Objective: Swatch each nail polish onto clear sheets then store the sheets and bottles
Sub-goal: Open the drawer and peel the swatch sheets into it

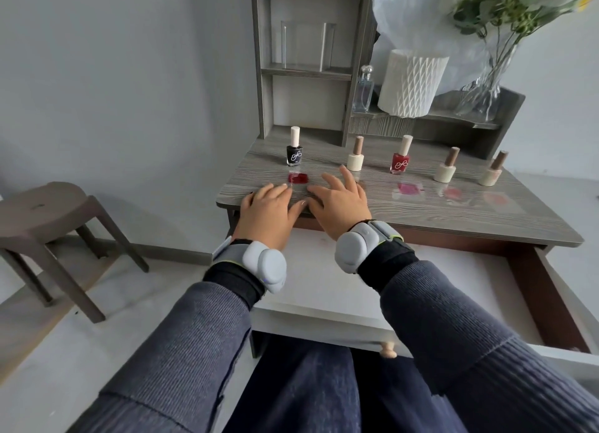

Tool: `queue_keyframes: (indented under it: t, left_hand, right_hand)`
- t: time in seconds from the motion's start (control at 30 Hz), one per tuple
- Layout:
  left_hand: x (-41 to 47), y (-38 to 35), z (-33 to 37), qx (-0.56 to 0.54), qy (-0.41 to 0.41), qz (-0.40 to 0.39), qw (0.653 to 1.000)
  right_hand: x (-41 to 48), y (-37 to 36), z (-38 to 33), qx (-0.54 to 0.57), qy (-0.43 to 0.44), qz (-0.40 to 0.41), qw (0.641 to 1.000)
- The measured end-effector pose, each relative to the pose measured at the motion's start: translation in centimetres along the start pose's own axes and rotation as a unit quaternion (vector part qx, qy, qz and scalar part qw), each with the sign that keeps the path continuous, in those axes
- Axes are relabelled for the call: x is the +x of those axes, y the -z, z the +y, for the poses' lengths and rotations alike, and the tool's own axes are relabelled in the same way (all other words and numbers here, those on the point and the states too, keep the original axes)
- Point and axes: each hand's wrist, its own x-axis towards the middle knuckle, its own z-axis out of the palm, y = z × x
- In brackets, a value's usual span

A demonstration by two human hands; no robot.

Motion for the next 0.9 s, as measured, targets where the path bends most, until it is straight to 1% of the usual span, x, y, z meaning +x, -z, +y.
queue_keyframes:
  t: [0.07, 0.17, 0.23, 0.33, 0.43, 0.5, 0.53, 0.57, 0.63, 0.7, 0.77, 0.9]
  left_hand:
    - [-0.3, 0.1, -0.1, -0.007, -0.008, 0.021, 1.000]
    - [-0.9, 0.7, -0.1, -0.035, -0.026, 0.078, 0.996]
    - [-1.5, 1.2, 0.0, -0.030, -0.043, 0.111, 0.992]
    - [-2.1, 1.7, 0.0, -0.022, -0.057, 0.136, 0.989]
    - [-2.1, 1.6, -0.3, -0.031, -0.068, 0.164, 0.984]
    - [-2.2, 1.7, -0.5, -0.046, -0.067, 0.175, 0.981]
    - [-2.3, 1.8, -0.6, -0.053, -0.065, 0.178, 0.980]
    - [-2.4, 1.9, -0.6, -0.059, -0.068, 0.180, 0.979]
    - [-2.8, 1.9, -0.7, -0.063, -0.074, 0.181, 0.979]
    - [-3.3, 2.0, -0.9, -0.066, -0.079, 0.184, 0.977]
    - [-3.6, 2.1, -0.9, -0.067, -0.080, 0.188, 0.977]
    - [-4.6, 2.5, -1.1, -0.077, -0.102, 0.198, 0.972]
  right_hand:
    - [-0.3, 0.1, 0.1, 0.011, -0.002, 0.012, 1.000]
    - [-0.9, 0.4, 0.3, 0.047, 0.004, 0.035, 0.998]
    - [-1.5, 0.6, 0.4, 0.065, 0.014, 0.068, 0.995]
    - [-2.5, 1.0, 0.4, 0.108, 0.012, 0.129, 0.986]
    - [-3.4, 1.4, 0.6, 0.143, -0.043, 0.118, 0.982]
    - [-4.0, 1.6, 0.8, 0.182, -0.077, 0.071, 0.978]
    - [-4.2, 1.6, 0.8, 0.227, -0.095, 0.041, 0.968]
    - [-4.5, 1.7, 0.9, 0.285, -0.116, 0.016, 0.951]
    - [-4.7, 1.9, 0.7, 0.406, -0.159, -0.023, 0.900]
    - [-4.9, 2.1, 0.4, 0.486, -0.190, -0.042, 0.852]
    - [-4.9, 2.0, 0.2, 0.525, -0.202, -0.056, 0.825]
    - [-5.3, 1.6, -0.4, 0.565, -0.203, -0.068, 0.797]
